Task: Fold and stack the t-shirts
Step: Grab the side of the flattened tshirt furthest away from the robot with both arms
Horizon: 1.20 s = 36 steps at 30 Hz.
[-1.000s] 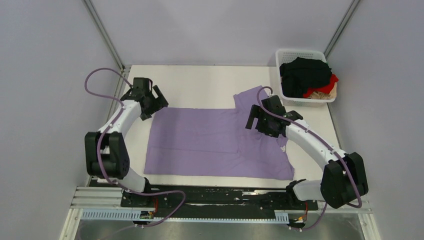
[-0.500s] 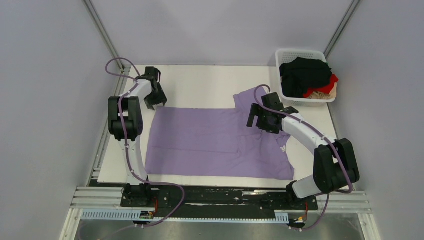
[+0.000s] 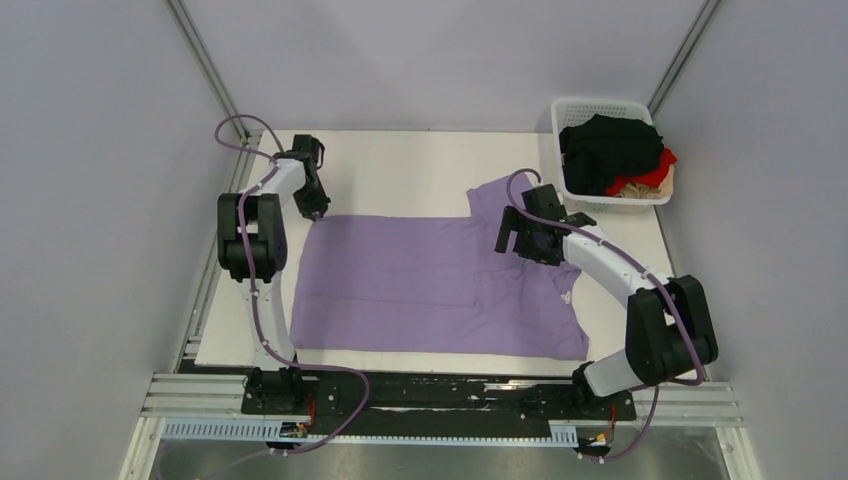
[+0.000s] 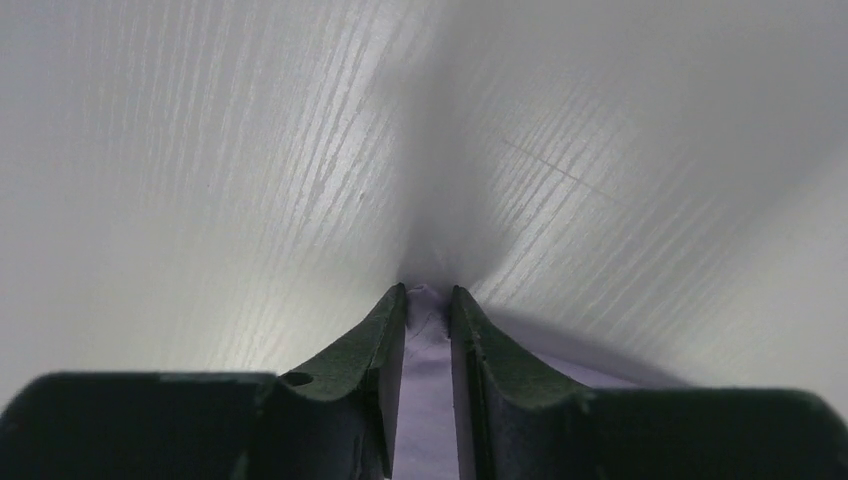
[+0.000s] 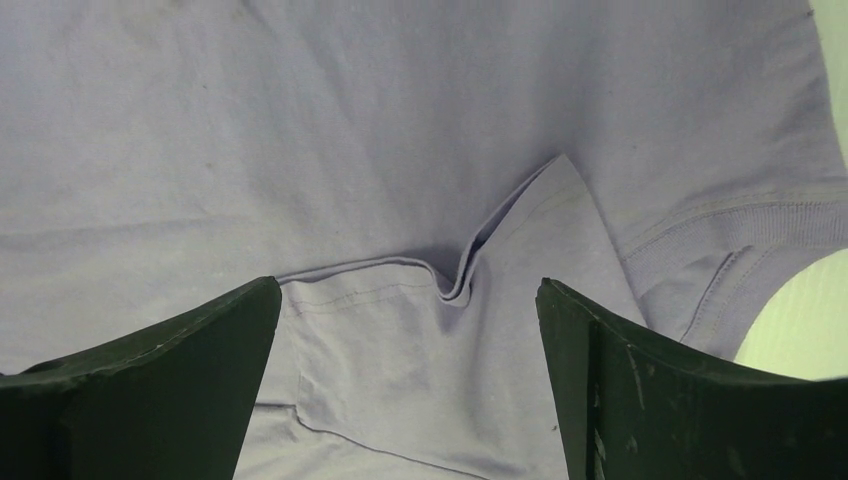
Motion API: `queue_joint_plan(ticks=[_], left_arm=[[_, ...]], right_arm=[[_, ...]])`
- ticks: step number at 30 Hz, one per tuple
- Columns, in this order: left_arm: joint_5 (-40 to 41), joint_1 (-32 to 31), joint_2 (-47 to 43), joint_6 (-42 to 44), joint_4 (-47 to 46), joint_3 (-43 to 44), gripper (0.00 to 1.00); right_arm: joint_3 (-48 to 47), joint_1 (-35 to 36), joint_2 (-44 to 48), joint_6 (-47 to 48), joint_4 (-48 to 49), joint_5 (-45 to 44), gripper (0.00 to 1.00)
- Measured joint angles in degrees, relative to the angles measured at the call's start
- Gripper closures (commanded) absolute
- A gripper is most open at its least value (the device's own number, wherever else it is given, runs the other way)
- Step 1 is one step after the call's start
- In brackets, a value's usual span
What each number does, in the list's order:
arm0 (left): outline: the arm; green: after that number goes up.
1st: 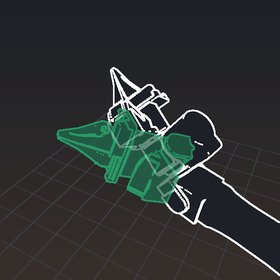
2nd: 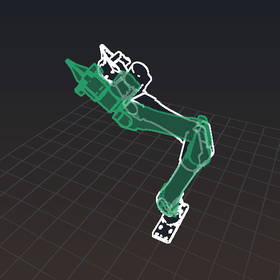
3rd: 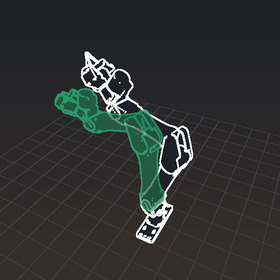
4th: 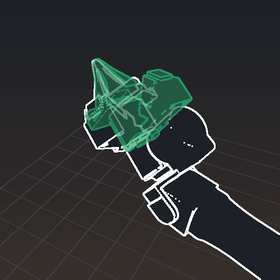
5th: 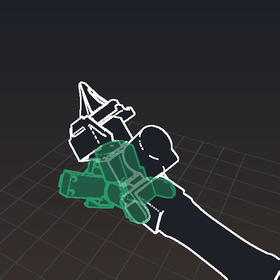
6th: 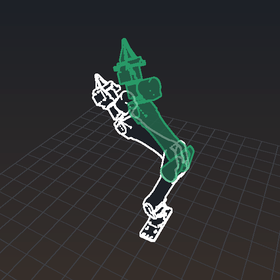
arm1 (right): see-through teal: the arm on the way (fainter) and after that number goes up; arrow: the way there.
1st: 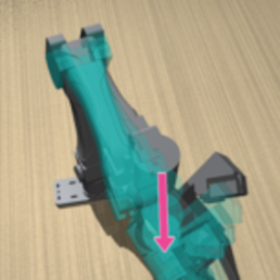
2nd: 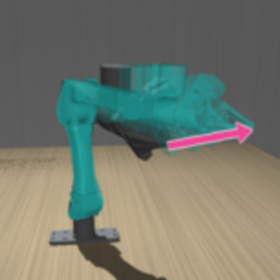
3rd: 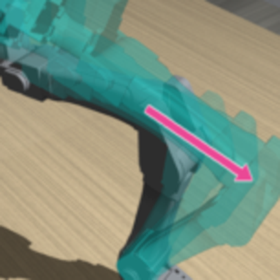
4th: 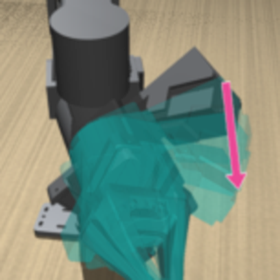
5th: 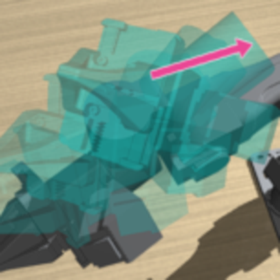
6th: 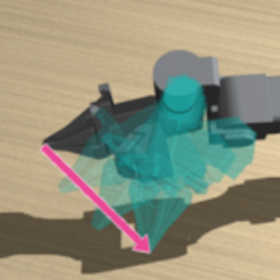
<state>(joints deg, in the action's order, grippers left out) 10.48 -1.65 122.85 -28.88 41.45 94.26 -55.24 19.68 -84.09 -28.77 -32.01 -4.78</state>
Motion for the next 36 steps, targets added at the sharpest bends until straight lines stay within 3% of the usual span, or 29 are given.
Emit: queue_joint_plan(ticks=[2,4,10,16,22,26,31,34,36], left_arm=[[0.1,-0.3,0.0,0.3,0.2,0.0,0.93],[0.2,-0.5,0.0,0.7,0.5,0.0,1.00],[0.2,-0.7,0.0,1.0,1.2,0.2,1.00],[0.2,-1.0,-0.4,1.0,2.0,0.1,1.00],[0.2,-1.2,-3.6,1.0,2.7,-1.9,1.00],[0.0,-1.5,-6.3,1.0,2.6,-3.3,1.00],[-0.4,-1.8,-7.9,1.0,2.4,-4.9,1.00],[-0.6,-1.9,-7.9,1.0,2.5,-5.5,1.00],[-0.8,-1.9,-7.9,0.9,2.5,-5.7,1.00]], right_arm=[[-0.6,0.0,-0.7,0.0,-0.1,-0.7,0.00],[-2.6,-0.1,-2.4,0.0,-0.1,-1.6,0.00],[-16.5,-1.9,-13.5,0.4,0.6,-4.1,0.03],[-36.8,-3.8,-29.7,4.0,3.1,-7.3,0.15],[-51.6,-5.8,-45.9,7.6,4.7,-9.2,0.18],[-57.2,-6.7,-52.8,9.9,4.4,-9.3,0.20],[-58.7,-7.0,-53.7,11.6,4.5,-9.6,0.26],[-57.4,-7.0,-53.6,12.5,5.2,-10.1,0.35],[-55.4,-7.0,-52.5,12.8,6.5,-10.2,0.45]])
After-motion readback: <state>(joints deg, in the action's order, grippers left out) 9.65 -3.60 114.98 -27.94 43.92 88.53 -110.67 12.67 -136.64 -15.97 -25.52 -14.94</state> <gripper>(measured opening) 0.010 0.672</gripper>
